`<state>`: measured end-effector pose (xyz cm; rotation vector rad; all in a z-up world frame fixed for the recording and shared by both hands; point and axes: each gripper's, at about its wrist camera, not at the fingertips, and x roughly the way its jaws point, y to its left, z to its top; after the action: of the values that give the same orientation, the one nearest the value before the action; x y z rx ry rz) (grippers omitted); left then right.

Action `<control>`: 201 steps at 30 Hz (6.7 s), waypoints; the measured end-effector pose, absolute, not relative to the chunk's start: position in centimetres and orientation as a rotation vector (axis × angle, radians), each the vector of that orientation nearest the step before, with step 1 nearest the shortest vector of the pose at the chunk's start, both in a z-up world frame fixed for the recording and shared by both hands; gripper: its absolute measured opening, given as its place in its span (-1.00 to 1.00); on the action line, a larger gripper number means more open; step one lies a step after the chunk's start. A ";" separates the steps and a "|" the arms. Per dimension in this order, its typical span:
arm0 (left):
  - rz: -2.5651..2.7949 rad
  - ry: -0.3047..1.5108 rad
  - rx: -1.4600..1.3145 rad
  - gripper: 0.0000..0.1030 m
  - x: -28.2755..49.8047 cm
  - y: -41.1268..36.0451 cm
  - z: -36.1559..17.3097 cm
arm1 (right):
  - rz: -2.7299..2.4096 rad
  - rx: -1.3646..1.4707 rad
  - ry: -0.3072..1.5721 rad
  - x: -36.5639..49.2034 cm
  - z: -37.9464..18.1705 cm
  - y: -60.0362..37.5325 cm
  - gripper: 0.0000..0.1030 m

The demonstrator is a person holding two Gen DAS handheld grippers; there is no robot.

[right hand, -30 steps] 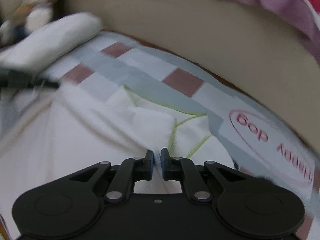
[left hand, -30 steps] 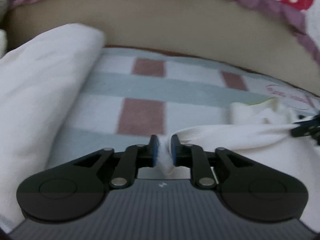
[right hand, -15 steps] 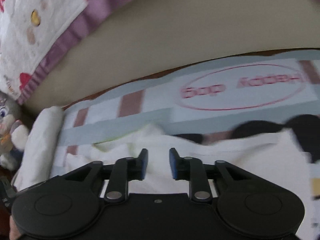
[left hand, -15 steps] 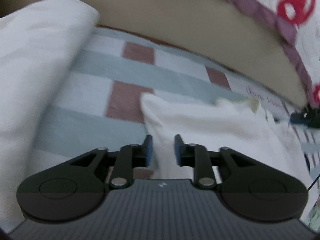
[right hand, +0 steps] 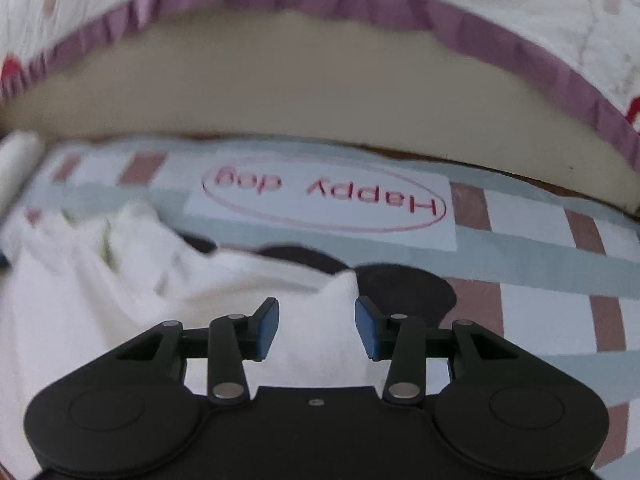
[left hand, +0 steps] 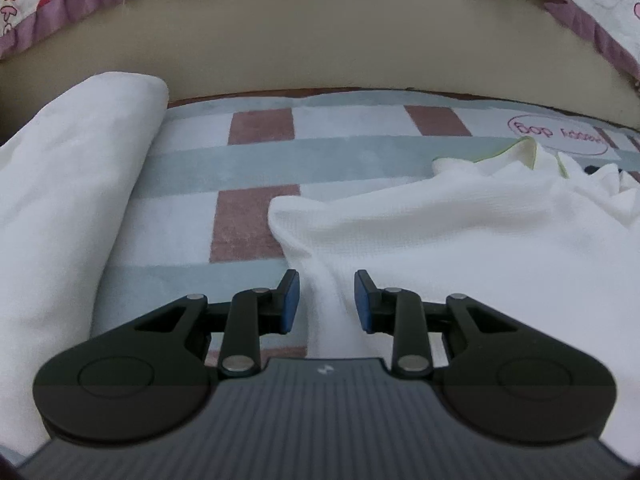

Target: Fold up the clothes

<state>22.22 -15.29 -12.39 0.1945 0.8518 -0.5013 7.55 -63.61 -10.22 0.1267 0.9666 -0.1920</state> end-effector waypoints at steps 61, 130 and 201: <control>-0.604 0.656 -0.041 -0.96 19.8 -14.6 -9.6 | 0.194 0.056 1.067 17.1 -15.0 -56.9 -0.04; -0.563 1.042 0.371 -0.47 3.9 -19.2 -13.7 | -0.348 0.832 0.646 -13.9 -18.2 -59.5 -0.46; -0.335 1.211 -0.336 -0.02 9.3 -6.1 -9.8 | 0.391 0.020 0.769 -0.5 -10.5 -32.5 -0.74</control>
<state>9.32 -6.06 -9.81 -0.3357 1.2112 -0.3345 -0.53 -32.52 -10.47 0.0201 0.7686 0.3912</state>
